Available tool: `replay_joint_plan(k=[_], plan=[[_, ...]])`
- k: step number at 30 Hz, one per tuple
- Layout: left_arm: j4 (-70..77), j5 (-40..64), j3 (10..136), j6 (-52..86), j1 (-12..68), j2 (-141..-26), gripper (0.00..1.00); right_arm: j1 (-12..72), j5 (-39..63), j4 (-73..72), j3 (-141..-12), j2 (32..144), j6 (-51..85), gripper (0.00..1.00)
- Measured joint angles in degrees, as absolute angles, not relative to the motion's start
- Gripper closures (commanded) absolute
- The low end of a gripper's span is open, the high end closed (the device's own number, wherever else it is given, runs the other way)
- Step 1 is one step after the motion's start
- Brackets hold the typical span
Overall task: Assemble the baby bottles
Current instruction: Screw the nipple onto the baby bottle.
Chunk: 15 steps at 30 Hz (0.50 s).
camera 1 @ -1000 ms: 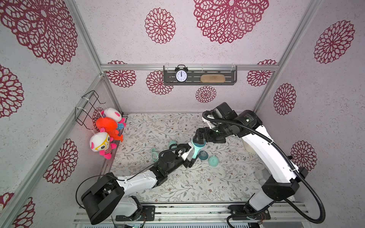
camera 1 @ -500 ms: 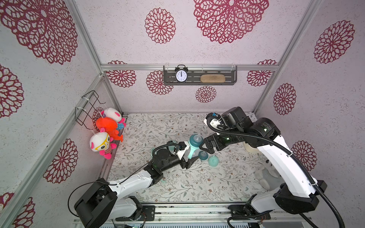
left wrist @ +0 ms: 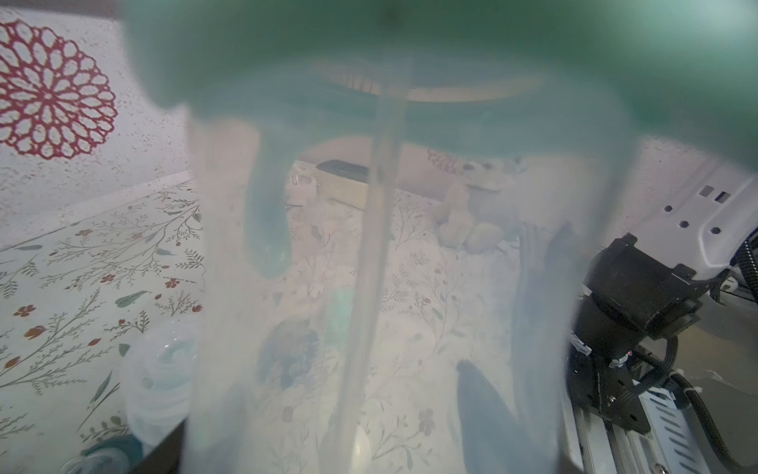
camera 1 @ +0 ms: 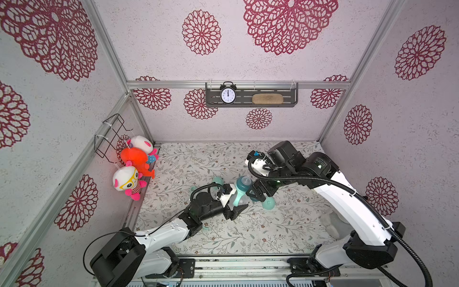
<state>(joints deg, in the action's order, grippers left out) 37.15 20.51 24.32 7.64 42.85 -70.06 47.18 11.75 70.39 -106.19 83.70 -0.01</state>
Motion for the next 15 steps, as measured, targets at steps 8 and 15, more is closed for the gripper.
replay_joint_plan(k=[8,15], plan=[[36.69,20.27,23.16,8.01,43.03,-69.28,1.00,47.18,12.16,67.72,-104.86,86.21,-1.45,0.04],[36.10,19.81,23.16,7.92,43.77,-69.25,1.00,47.18,12.58,66.39,-104.84,86.67,-2.04,0.04]])
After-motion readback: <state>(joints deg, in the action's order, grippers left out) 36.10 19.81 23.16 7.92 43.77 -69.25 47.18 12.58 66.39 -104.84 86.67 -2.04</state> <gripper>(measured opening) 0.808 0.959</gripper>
